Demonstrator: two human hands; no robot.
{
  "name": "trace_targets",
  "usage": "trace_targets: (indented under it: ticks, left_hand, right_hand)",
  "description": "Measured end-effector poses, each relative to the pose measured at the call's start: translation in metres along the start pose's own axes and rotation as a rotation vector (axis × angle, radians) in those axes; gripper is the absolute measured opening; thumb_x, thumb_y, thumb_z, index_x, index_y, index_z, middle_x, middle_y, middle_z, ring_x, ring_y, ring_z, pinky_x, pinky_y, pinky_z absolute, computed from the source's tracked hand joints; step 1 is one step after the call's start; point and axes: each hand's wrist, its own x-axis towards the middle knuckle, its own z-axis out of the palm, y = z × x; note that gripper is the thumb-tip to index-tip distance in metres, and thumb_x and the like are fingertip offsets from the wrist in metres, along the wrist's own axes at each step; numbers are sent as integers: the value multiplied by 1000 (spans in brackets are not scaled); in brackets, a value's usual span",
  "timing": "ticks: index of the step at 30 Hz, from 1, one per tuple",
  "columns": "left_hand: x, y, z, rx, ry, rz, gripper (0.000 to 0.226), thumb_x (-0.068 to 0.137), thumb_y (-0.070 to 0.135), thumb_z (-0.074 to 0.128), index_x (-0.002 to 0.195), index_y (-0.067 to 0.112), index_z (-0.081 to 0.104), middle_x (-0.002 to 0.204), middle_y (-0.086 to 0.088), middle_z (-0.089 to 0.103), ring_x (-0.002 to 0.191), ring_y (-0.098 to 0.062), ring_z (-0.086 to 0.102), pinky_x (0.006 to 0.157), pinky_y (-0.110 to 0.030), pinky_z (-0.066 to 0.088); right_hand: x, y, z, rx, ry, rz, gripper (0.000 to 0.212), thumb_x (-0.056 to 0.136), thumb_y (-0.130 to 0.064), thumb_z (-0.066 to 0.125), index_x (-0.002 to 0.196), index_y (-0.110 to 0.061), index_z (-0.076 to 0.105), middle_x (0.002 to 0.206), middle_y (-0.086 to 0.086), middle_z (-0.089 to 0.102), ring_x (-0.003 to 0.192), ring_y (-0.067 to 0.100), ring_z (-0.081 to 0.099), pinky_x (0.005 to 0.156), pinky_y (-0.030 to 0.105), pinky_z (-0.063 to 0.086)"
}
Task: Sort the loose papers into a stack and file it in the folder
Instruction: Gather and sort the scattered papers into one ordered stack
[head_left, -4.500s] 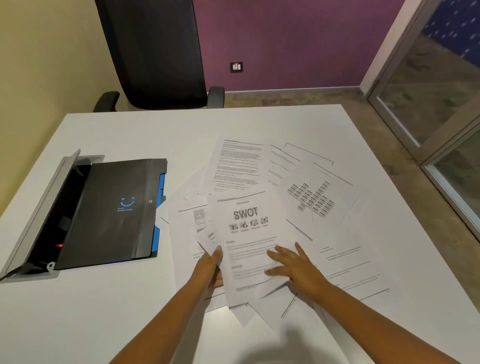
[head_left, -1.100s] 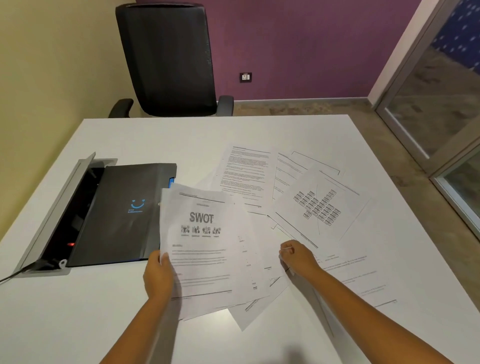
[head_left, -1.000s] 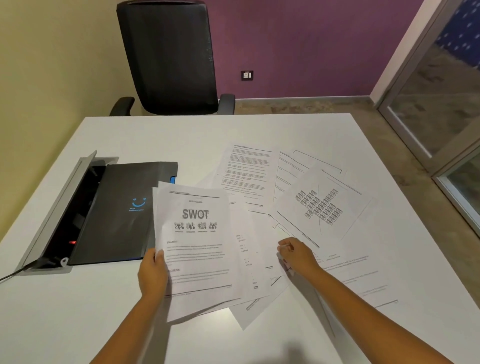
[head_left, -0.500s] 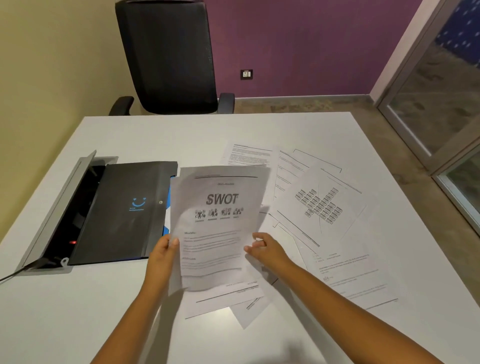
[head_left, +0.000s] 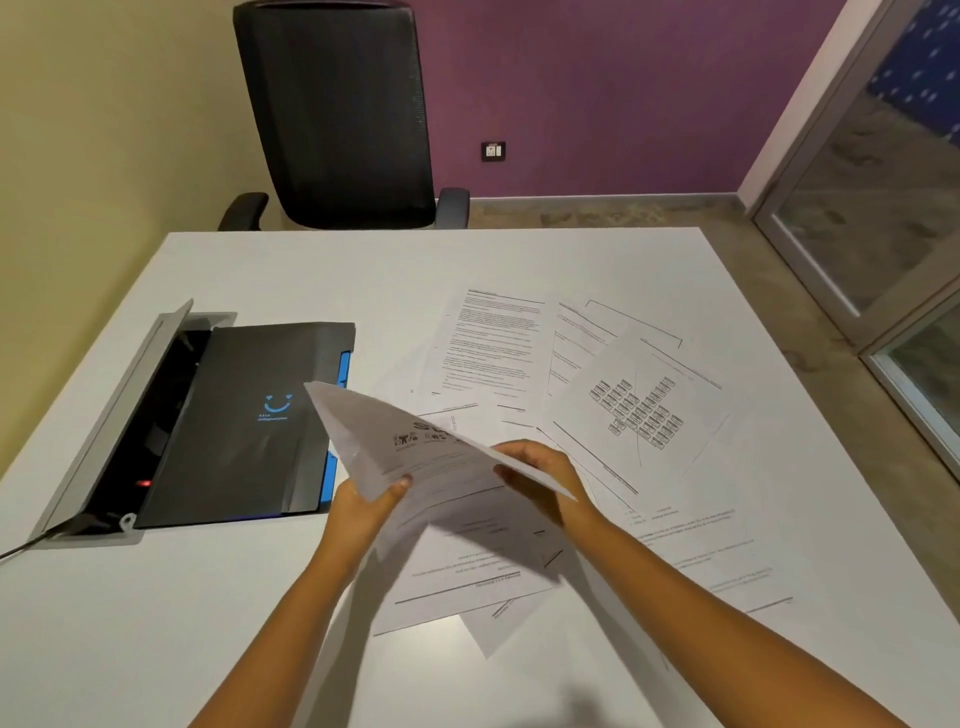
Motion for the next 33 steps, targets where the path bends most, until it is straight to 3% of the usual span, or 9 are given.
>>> trace_targets:
  ticks: [2,6,9,11,14,17,22,26,33]
  left_hand:
    - [4,4,1,-5,46,24,29,85,19,62,113,22,55,103,-1,64,98,-23,58,79,-31,48]
    - [7,3,6,34,17,8,39,86,20,61,124,15,52,112,-3,60,102,-21,55,85,-33,47]
    - [8,-2,9,95,63,-26,41,89,19,57,128,6,49,116,-10,58,104,-24,53,85,-34,45]
    - [9,-5,5,72,168,-39,38,90,21,55,124,4,51,114,-13,60,105,-31,56,86,-36,45]
    - [7,-9,-10,-4,336,-45,36,91,23,54,122,5,54,116,-11,60,106,-30,57,90,-36,43]
    - [4,-19,-31,-22,399,-99,41,91,23,54,128,5,50,127,-15,57,115,-31,54,95,-36,40]
    - [-7,-47,-67,69,284,-385,45,91,27,55,127,1,50,124,-25,58,109,-42,56,97,-50,44]
    - [-19,-62,-69,-27,211,-539,43,88,24,59,121,-3,52,101,-22,65,81,-36,62,77,-44,52]
    - [-16,-64,-39,-126,167,-608,44,89,20,58,127,-1,49,120,-26,59,100,-41,60,92,-54,46]
  right_hand:
    - [1,-1,-3,54,23,0,34,84,5,54,76,-20,77,79,-4,70,77,10,64,75,20,51]
    - [-2,0,-1,-26,102,-101,34,82,2,66,93,-30,65,90,-13,69,88,1,65,78,15,54]
    - [-1,10,0,-111,91,-73,31,83,1,64,92,-29,62,92,-9,66,90,9,61,70,5,50]
    - [-2,12,-2,-200,144,-78,25,84,-4,65,96,-25,61,96,-7,65,90,5,58,71,-2,44]
    - [-5,26,-7,-295,155,-54,38,84,-4,65,116,-22,55,115,-4,62,109,9,58,94,15,44]
    - [-13,48,-13,-576,80,104,50,86,-10,63,132,-17,45,134,4,54,125,17,49,103,30,42]
    - [-19,65,-24,-692,265,184,43,86,-16,62,127,-13,48,128,10,52,119,25,46,99,35,43]
    - [-15,66,-29,-645,274,278,50,85,-24,65,129,-10,45,129,12,52,119,25,51,99,36,44]
    - [-3,60,-38,-818,373,303,67,81,-40,67,135,-12,40,136,11,47,127,32,39,101,41,38]
